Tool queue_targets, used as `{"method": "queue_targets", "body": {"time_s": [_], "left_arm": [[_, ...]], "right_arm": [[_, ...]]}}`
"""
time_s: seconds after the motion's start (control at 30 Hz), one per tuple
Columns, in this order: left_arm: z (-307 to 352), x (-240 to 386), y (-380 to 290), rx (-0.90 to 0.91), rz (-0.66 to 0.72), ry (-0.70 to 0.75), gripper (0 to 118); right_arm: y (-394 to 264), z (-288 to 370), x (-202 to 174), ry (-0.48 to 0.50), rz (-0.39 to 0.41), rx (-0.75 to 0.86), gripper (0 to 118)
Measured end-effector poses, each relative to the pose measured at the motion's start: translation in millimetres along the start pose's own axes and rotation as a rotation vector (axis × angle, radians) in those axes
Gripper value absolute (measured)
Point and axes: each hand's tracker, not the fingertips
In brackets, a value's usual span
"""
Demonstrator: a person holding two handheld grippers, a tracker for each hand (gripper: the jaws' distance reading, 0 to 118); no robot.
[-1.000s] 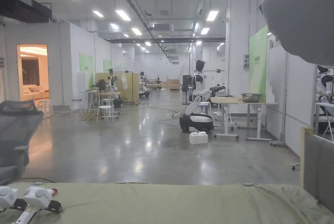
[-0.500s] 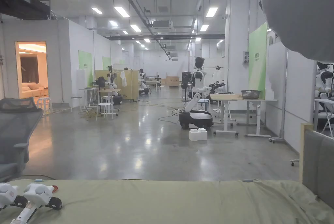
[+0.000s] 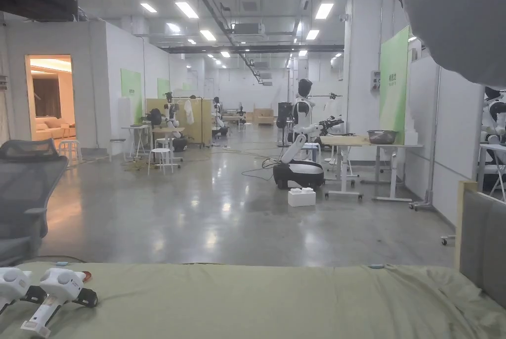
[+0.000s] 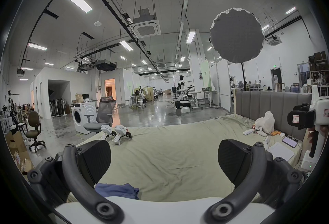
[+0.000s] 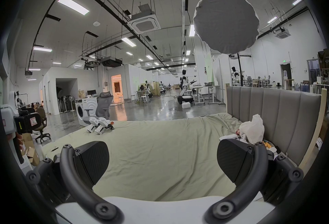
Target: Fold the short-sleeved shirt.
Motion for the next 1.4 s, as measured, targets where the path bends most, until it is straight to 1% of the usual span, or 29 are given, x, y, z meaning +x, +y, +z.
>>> {"method": "queue_targets", "body": {"time_s": [0.27,0.4,0.47,0.53,0.57,0.7,0.8,0.87,0.93,1.0,1.07,1.13,1.23,1.33,1.4], "left_arm": [[-1,-2,0,-0.008,0.027,0.001,118],[-2,-2,-1,-0.023,0.039,0.0,118],[-2,-3,-1,-0.027,0.04,-0.002,118],[-3,-3,-1,-0.031,0.045,-0.01,118],[-4,-3,-1,-0.03,0.052,-0.017,118],[-6,-6,3,-0.036,0.107,-0.042,118],[-5,-6,3,-0.036,0.107,-0.048,118],[-5,-5,4,-0.035,0.099,-0.048,118],[-4,-5,5,-0.038,0.106,-0.052,118],[-3,-8,8,-0.041,0.158,-0.066,118],[-1,-11,11,-0.033,0.182,-0.083,118],[0,-11,13,-0.027,0.177,-0.079,118],[2,-9,15,-0.021,0.154,-0.068,118],[2,-8,15,-0.025,0.157,-0.073,118],[1,-7,14,-0.03,0.163,-0.078,118]], "right_arm": [[3,-5,2,-0.015,-0.032,-0.007,118],[5,-9,6,0.026,-0.163,-0.074,118],[8,-10,2,0.0,-0.182,-0.104,118],[10,-12,0,0.025,-0.163,-0.166,118],[11,-12,-1,0.029,-0.151,-0.172,118],[11,-9,-10,-0.021,-0.129,-0.177,118],[13,-11,-11,-0.05,-0.151,-0.2,118],[13,-12,-8,-0.019,-0.155,-0.23,118],[12,-13,-6,-0.014,-0.178,-0.228,118],[13,-13,-6,-0.035,-0.218,-0.235,118],[16,-13,-6,-0.071,-0.234,-0.26,118],[19,-13,-8,-0.105,-0.224,-0.274,118],[21,-8,-10,-0.131,-0.22,-0.236,118],[23,-6,-11,-0.119,-0.211,-0.228,118],[24,-8,-14,-0.105,-0.175,-0.253,118]]}}
